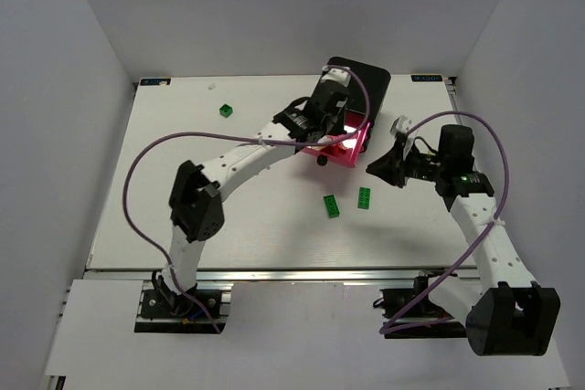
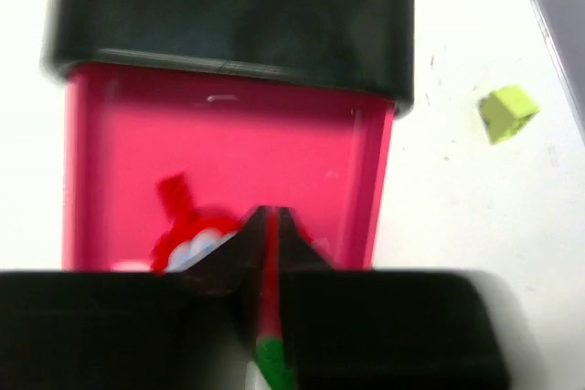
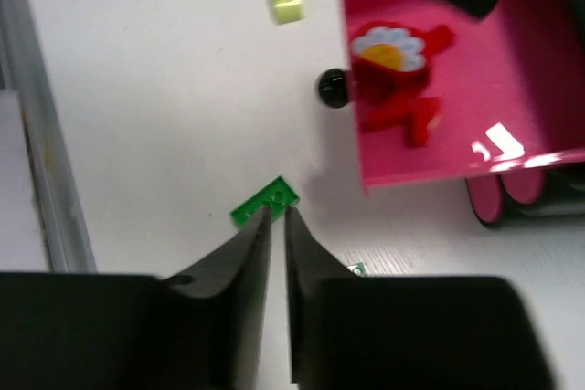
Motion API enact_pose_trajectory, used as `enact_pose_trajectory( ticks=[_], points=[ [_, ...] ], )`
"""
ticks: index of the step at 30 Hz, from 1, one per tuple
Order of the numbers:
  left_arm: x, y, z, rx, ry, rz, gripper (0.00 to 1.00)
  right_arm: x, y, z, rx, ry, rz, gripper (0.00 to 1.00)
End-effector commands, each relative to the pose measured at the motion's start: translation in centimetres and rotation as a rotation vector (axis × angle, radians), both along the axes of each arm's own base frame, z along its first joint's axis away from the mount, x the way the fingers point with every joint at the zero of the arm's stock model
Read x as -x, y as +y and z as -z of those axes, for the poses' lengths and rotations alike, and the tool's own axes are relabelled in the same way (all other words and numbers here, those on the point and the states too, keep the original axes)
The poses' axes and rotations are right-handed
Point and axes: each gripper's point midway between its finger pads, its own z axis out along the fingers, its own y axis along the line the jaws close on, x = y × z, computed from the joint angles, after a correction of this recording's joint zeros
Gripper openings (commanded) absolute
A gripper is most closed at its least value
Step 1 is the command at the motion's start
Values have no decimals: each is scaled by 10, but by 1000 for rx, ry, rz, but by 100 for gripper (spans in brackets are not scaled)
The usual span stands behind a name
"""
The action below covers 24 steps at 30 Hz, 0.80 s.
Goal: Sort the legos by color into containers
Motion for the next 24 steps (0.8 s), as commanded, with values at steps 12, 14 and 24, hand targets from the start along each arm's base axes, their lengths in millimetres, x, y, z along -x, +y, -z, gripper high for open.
enact_pose_trajectory(
  ticks=[12, 14, 24],
  points=[
    [135, 228, -7, -107, -134, -168, 50, -9, 52, 63, 388, -173, -56, 0],
    [145, 239, -9, -78, -166, -167, 68, -38, 47, 61, 477, -204, 93, 0],
    [159, 268, -27, -104, -230, -210, 94, -85, 50, 71, 661, -251, 365, 0]
  ],
)
